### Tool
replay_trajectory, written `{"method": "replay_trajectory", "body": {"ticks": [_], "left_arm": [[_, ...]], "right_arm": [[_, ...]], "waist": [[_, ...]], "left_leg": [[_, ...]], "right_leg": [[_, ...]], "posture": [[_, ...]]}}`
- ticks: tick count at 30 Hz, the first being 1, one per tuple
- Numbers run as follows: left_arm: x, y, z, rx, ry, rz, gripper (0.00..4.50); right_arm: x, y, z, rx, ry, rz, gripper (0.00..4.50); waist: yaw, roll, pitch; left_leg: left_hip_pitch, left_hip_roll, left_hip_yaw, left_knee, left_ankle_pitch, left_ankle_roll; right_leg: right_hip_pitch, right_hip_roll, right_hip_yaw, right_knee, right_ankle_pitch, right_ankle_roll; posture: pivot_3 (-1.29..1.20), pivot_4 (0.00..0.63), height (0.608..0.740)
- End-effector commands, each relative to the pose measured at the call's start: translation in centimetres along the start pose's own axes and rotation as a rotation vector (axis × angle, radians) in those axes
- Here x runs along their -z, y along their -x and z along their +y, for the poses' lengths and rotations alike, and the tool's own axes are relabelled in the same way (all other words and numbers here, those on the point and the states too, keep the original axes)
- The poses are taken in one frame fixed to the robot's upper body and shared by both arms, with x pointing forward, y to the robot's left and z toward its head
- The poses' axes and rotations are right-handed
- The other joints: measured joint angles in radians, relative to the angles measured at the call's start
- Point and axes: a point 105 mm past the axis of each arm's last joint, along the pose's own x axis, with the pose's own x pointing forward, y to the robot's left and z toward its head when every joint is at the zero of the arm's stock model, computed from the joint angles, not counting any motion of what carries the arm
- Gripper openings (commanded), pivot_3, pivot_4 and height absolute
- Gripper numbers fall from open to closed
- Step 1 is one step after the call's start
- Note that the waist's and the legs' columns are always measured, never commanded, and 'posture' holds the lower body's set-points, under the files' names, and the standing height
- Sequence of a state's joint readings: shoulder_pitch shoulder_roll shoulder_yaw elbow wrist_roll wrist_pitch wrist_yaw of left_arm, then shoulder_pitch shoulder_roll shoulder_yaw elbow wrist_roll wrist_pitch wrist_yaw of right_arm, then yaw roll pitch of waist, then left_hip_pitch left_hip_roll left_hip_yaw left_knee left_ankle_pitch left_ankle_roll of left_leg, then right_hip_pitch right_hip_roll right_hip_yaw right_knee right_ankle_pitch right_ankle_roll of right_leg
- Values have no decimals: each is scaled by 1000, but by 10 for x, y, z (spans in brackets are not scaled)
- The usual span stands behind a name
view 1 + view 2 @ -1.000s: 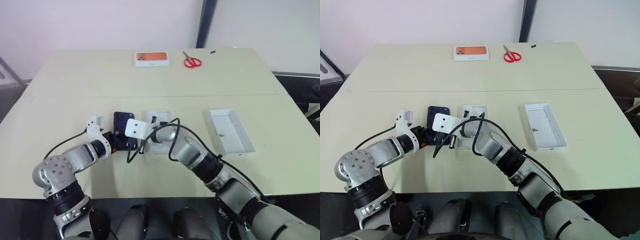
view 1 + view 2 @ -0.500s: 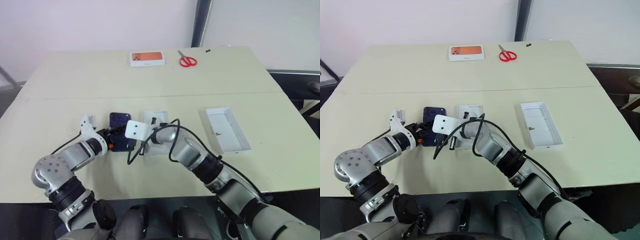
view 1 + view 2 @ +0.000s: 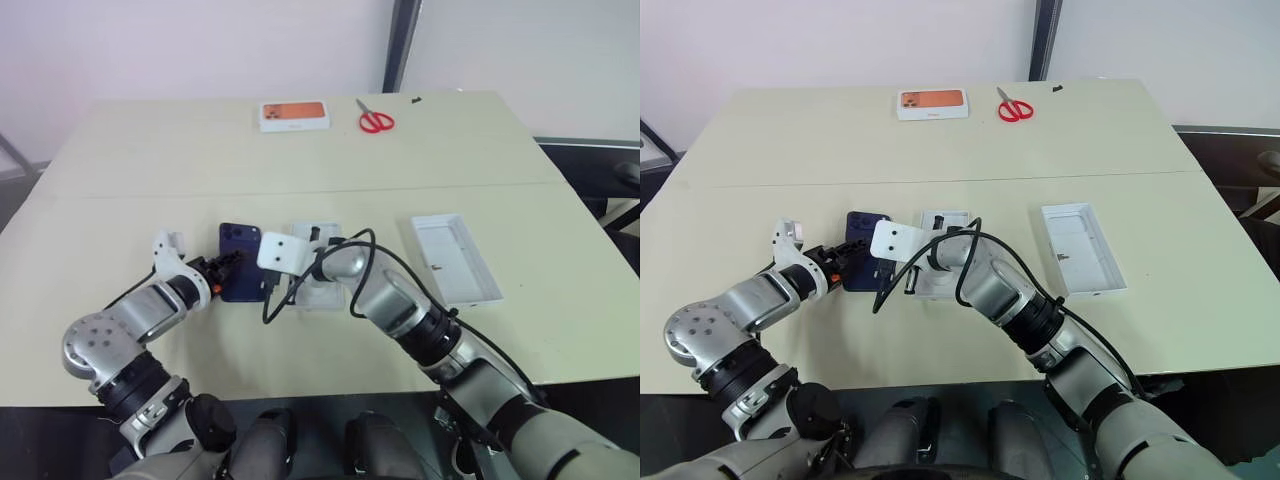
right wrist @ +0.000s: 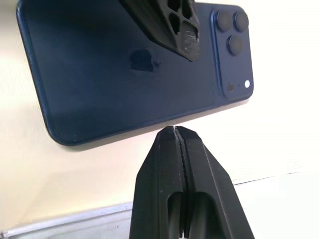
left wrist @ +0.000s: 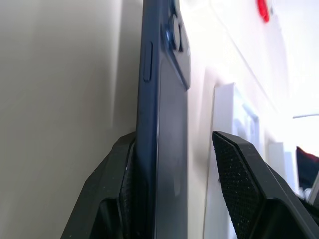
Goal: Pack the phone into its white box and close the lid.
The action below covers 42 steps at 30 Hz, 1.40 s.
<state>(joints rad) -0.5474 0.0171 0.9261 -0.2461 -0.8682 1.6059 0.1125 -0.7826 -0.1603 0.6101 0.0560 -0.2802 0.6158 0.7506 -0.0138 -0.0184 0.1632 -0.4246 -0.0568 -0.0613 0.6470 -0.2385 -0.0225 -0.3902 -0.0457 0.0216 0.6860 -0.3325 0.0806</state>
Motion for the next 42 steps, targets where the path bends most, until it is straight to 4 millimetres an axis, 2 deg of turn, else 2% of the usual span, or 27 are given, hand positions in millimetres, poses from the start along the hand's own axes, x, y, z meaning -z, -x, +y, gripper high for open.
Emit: {"method": "replay_trajectory", "body": {"ticks": [1, 2, 4, 6, 8, 18, 21, 24, 27, 30, 33, 37, 42], "left_arm": [[-8, 3, -13, 55, -8, -30, 2371], [-8, 3, -13, 55, -6, -31, 2371], [-9, 3, -13, 52, -3, -33, 1813], [-9, 3, -13, 52, 2, -36, 1047], [-9, 4, -12, 52, 7, -39, 74], [-15, 9, -17, 87, 31, -75, 22], [-23, 17, -29, 173, 32, -133, 22], [-29, 25, -43, 255, 6, -164, 22], [-19, 19, -60, 310, -26, -120, 22], [-10, 11, -68, 325, -13, -81, 22], [12, -9, -77, 310, 7, 12, 22], [30, -25, -82, 284, -7, 82, 22], [47, -42, -86, 270, -14, 154, 22]], "right_arm": [[-12, 8, -7, 28, -3, -50, 0], [-12, 8, -7, 28, -4, -50, 0], [-12, 8, -8, 30, -5, -50, 0], [-13, 9, -8, 30, -4, -53, 0], [-14, 10, -8, 30, -6, -57, 0], [-17, 20, -14, 49, -33, -77, 0], [-20, 36, -20, 53, -84, -126, 0], [-22, 61, -24, 24, -144, -206, 0], [-4, 90, -29, 13, -223, -235, 0], [8, 103, -30, 13, -274, -235, 0], [32, 117, -26, 23, -315, -213, 0], [47, 124, -22, 36, -344, -187, 0], [51, 126, -22, 72, -369, -177, 0]], "waist": [[0, 0, 0], [0, 0, 0], [0, 0, 0], [0, 0, 0], [0, 0, 0], [-1, 0, 0], [2, -1, 0], [4, -2, 1], [7, -3, 2], [4, -3, 2], [6, -3, 2], [0, -4, 2], [4, -4, 2]], "left_leg": [[0, 0, 0, 0, 0, 0], [0, 0, 0, 0, 0, 0], [0, 0, 0, 0, 0, 0], [0, 0, 0, 0, 0, 0], [0, 0, 0, 0, 0, 0], [0, 0, 0, 0, 0, 0], [-1, 0, 0, 0, 0, 0], [-2, 0, 0, 1, 0, 0], [-2, 0, 0, 1, 0, 0], [-1, 0, 0, 1, 0, 0], [-1, 0, 0, 0, 0, 0], [-2, 0, 1, 0, 0, 0], [-2, 1, 1, 1, 0, 0]], "right_leg": [[0, 0, 0, 0, 0, 0], [0, 0, 0, 0, 0, 0], [0, 0, 0, 0, 0, 0], [0, 0, 0, 0, 0, 0], [0, 0, 0, 0, 0, 0], [-1, 0, 0, 0, 0, 0], [-1, 0, 0, 0, 0, 0], [-1, 0, 0, 0, 0, 0], [0, 0, 0, -1, 0, 0], [1, 0, 0, -1, 0, 0], [0, 0, 0, -1, 0, 0], [0, 0, 1, -1, 0, 0], [-1, 1, 2, 0, 0, 0]], "posture": [[0, 150, 740], [0, 150, 740], [0, 150, 740], [0, 150, 740], [0, 150, 740], [0, 150, 740], [0, 150, 740], [0, 150, 740], [0, 150, 740], [0, 150, 740], [0, 150, 740], [0, 150, 740], [0, 150, 740]]}}
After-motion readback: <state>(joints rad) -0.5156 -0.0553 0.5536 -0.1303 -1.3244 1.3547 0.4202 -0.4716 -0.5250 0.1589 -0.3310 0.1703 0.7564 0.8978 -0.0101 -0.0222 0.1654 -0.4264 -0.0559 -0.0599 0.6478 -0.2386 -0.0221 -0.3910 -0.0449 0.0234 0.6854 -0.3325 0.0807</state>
